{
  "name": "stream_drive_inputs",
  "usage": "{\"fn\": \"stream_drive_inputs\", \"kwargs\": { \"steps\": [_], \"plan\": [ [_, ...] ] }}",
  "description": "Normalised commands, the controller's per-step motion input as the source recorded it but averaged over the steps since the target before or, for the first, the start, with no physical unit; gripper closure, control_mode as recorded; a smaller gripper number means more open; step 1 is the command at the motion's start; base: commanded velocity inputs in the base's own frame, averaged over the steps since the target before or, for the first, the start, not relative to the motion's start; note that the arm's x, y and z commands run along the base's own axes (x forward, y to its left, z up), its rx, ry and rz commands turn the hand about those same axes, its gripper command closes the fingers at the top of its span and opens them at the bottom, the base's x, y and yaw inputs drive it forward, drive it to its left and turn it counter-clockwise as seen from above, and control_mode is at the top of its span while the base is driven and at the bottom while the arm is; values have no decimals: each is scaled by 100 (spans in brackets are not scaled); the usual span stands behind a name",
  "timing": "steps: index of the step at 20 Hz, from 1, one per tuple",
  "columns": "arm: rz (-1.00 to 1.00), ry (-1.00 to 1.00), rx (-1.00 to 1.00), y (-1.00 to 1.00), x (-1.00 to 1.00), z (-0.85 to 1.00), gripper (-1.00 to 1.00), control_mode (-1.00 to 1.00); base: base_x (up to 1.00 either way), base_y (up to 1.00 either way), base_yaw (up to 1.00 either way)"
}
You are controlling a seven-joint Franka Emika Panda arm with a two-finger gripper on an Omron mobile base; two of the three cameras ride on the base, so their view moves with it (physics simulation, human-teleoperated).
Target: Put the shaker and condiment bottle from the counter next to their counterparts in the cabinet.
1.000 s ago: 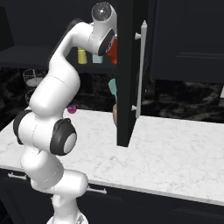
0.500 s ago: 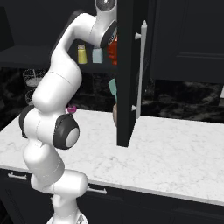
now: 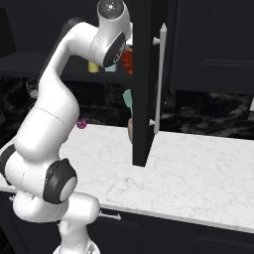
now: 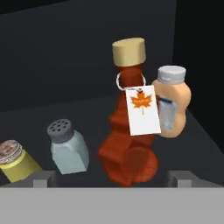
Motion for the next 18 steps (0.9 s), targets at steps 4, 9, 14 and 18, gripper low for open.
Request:
{"fn": "stream_drive_inputs", "kwargs": {
  "steps": [4,9,14,18],
  "plan": [
    [0,-21,-13,61,-100,-100,-100,-100,0,0,0],
    [1,-27,-13,65,-100,-100,-100,-100,0,0,0],
    [0,-29,-12,61,-100,-100,-100,-100,0,0,0],
    [0,-27,-8,53,-100,-100,-100,-100,0,0,0]
  ]
}}
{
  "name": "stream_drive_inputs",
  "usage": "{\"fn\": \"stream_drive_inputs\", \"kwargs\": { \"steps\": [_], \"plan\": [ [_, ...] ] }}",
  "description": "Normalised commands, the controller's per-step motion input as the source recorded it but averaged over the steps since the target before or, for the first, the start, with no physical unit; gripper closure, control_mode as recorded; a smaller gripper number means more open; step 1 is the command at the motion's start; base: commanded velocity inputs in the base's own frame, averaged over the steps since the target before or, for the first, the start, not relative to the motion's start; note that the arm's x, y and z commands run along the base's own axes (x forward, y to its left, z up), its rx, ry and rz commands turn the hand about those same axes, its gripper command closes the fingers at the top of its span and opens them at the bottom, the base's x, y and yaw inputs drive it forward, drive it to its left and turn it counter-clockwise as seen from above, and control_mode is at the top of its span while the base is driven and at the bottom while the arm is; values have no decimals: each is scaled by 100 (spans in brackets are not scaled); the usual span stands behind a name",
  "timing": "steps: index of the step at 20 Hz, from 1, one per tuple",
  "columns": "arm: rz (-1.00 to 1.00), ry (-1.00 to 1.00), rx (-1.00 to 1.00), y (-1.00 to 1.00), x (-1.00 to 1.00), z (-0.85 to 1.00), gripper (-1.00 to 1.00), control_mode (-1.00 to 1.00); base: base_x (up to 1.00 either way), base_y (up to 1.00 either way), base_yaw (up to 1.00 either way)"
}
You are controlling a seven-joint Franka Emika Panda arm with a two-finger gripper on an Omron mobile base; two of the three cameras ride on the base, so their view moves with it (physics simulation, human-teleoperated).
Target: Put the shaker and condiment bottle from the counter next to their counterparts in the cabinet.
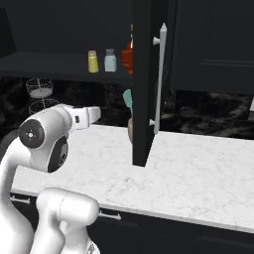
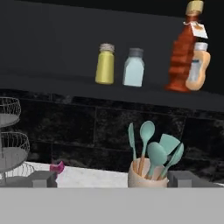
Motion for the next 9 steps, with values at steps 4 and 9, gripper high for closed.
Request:
{"fn": "stream_drive_inputs", "kwargs": {
  "steps": [4,9],
  "plan": [
    [0,-12,-4,37,-85,-87,-100,-100,0,0,0],
    [3,5,0,5,-3,-11,-100,-100,0,0,0]
  ]
}}
